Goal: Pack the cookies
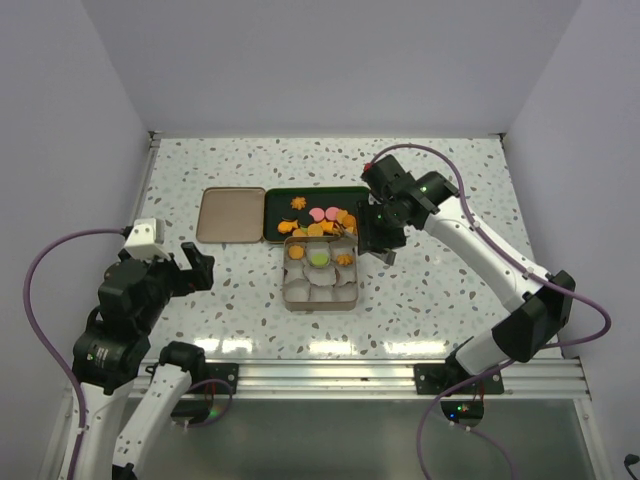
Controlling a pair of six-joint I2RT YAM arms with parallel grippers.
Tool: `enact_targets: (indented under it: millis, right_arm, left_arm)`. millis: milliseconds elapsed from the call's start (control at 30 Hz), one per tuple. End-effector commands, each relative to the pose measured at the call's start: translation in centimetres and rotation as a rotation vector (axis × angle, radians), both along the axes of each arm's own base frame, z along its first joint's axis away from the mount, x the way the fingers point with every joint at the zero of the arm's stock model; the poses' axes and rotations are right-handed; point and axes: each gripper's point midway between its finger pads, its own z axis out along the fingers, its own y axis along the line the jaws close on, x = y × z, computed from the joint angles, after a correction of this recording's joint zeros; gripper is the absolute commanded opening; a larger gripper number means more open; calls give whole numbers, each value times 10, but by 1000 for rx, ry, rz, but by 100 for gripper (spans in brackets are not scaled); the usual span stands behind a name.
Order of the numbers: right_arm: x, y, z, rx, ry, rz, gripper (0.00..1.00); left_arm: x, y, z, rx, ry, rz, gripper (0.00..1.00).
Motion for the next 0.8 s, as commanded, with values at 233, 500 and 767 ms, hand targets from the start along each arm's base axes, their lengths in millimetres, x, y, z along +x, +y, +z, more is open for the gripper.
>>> enact_targets:
  millis: [233, 500, 767]
  right_arm:
    - [30, -11, 25, -74, -115, -55, 50]
    - [53, -22, 5, -163, -64, -126, 52]
    - [57, -13, -24, -114, 30, -157, 52]
  left_arm:
    - [5, -1, 9, 10, -47, -9, 100]
    - [5, -1, 8, 10, -46, -10, 100]
    - [5, -2, 9, 10, -50, -16, 100]
